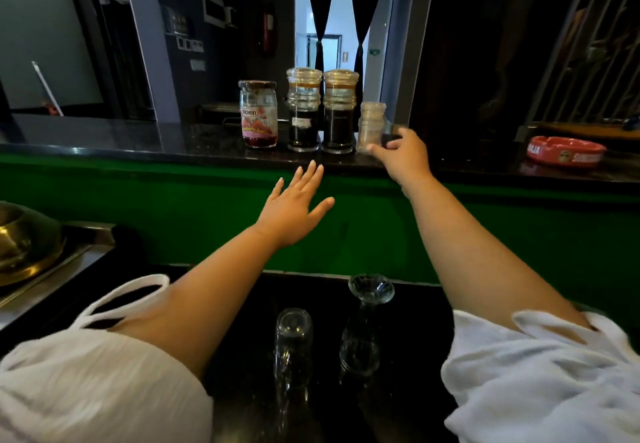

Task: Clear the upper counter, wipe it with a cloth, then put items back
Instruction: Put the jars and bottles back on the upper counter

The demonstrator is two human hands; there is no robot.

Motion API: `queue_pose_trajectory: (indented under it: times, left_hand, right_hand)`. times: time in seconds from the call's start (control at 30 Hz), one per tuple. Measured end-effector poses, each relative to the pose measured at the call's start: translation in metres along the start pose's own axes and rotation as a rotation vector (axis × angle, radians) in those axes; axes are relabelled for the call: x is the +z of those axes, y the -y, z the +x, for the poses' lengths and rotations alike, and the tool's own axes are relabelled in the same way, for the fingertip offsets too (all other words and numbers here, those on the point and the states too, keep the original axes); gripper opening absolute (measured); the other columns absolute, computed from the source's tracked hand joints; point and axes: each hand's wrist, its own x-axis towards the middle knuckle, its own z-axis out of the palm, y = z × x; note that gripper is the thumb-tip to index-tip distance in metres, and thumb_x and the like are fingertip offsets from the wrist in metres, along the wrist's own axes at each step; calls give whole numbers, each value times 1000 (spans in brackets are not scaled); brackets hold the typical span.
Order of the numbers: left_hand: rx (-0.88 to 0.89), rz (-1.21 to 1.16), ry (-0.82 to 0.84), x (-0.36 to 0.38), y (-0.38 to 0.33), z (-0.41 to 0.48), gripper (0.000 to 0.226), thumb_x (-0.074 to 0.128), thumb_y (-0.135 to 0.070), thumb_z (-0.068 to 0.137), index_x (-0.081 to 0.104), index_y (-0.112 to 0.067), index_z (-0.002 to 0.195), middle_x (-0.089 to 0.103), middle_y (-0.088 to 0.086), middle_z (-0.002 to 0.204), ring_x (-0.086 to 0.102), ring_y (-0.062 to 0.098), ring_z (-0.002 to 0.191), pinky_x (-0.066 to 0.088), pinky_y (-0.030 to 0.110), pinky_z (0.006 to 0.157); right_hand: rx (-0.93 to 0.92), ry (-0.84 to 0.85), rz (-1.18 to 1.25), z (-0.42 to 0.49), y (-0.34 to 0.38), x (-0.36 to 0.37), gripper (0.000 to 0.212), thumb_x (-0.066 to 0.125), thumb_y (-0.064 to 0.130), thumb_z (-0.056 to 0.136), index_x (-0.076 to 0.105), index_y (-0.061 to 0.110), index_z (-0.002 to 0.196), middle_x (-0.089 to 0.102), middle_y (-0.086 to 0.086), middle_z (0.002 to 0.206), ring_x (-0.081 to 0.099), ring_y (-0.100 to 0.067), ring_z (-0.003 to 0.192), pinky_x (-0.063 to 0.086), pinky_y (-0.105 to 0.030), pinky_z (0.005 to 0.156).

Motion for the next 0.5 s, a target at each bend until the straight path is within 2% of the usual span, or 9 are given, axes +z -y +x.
queue_pose_trajectory:
  times: [0.1,0.13,0.2,0.3,0.37,0.43,0.5]
  left_hand:
    - [-59,-326,-109,22,-6,-46,62,32,-46,97,10,-25,151,11,-3,159,3,12,147,6,38,121]
    - [-98,-437,-141,31,-7,-64,63,34,-47,96,13,-23,150,16,-2,158,8,12,147,10,38,121]
    - [-172,-562,-174,50,-7,-98,71,36,-53,90,16,-22,150,21,-3,156,16,8,144,16,31,118]
    - [-307,-617,-185,82,4,-143,72,49,-44,90,19,-18,150,25,-4,155,21,1,137,19,20,110]
    - [-448,-668,-192,105,15,-166,72,55,-40,88,23,-16,148,29,1,153,28,10,139,23,25,113]
    - [-571,-731,-159,123,23,-184,75,59,-41,85,26,-17,147,31,3,151,32,16,138,29,34,114]
    - [-639,-761,-123,138,26,-197,73,63,-39,84,31,-16,145,35,2,147,36,17,135,34,34,112]
  right_hand:
    - [-138,-127,216,-63,-12,-8,49,64,20,89,44,8,133,55,-7,120,54,-15,110,47,-16,86]
    - [-176,-158,285,-85,-21,-8,42,62,18,90,47,9,129,55,-5,117,54,-13,108,47,-13,83]
    - [-205,-216,369,-123,-46,-5,36,60,18,91,49,11,124,53,-1,115,53,-11,108,49,-16,84]
    - [-128,-234,393,-173,-93,8,39,61,17,90,46,13,126,49,1,119,49,-12,111,46,-18,86]
    - [-35,-220,391,-198,-126,20,47,65,17,87,44,11,129,46,1,121,48,-16,112,45,-20,85]
    - [58,-159,342,-215,-153,33,56,69,17,84,41,10,131,44,2,123,47,-19,116,46,-27,88]
    - [124,-67,256,-225,-174,44,65,73,19,81,38,13,135,42,2,126,44,-21,121,44,-33,94]
